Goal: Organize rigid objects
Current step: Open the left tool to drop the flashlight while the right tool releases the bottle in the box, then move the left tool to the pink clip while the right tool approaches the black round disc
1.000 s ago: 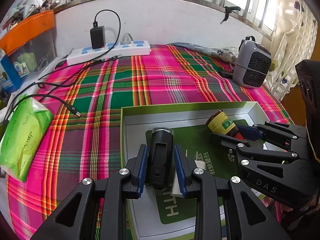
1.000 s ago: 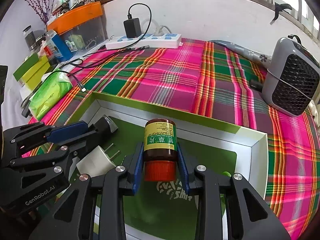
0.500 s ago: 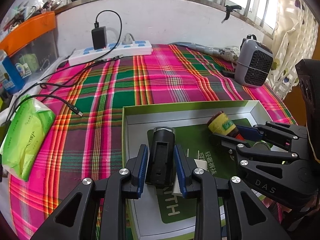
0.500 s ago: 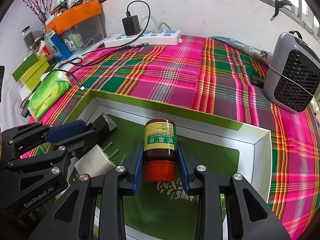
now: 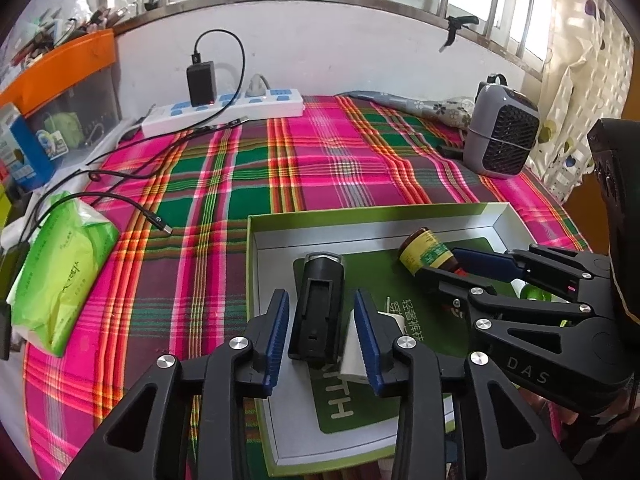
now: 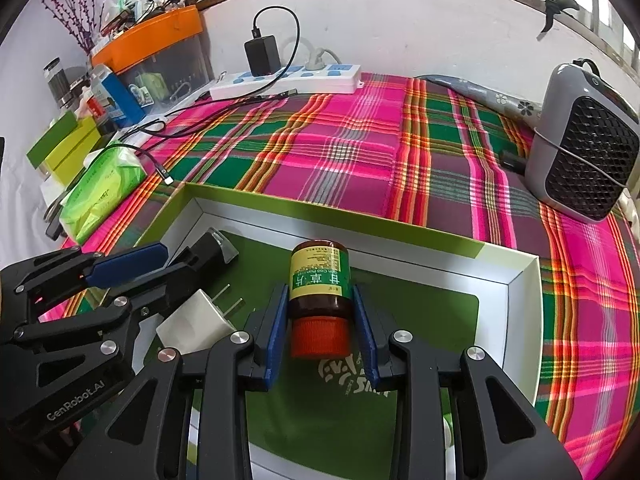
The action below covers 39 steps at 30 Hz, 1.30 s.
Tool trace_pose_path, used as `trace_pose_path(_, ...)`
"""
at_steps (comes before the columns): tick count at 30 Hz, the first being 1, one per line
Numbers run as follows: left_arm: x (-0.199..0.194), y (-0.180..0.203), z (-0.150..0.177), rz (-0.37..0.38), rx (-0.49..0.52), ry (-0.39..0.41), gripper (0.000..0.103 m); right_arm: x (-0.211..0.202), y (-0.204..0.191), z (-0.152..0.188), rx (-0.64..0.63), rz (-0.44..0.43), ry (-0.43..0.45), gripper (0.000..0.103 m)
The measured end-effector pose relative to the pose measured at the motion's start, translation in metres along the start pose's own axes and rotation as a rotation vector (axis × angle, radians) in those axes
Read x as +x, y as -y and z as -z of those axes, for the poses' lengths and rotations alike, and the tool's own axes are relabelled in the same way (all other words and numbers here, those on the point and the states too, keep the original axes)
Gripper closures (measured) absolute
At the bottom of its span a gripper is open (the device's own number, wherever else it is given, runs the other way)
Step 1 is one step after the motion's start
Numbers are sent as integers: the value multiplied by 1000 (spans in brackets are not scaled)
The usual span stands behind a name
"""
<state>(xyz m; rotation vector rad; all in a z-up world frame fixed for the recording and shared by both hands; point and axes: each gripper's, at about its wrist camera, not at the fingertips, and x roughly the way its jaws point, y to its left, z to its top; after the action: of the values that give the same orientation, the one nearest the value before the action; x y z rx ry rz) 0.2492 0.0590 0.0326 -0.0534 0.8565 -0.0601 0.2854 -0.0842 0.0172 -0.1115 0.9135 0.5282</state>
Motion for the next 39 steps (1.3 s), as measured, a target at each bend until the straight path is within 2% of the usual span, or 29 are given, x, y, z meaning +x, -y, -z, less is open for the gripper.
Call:
trace_pose_path(2,-5,1,2,-3,4,9,70,-3,0,1,3,-2,4,65)
trace_pose_path(16,-43,6,16,-5,6,53,70,-39,-12,11,12,-19,87,65)
trace_pose_path(27,-67,0,39,1,-30,61,70,-67,-15,33,30,-13,120,65)
trace_pose_path(35,-86,-8,54,34,-70,85,70,-86,-10,52,59,3,141,65)
trace_pose_path(39,-87,-8,62,63,-86,73,69,-97,-5,64,81,9,155,65)
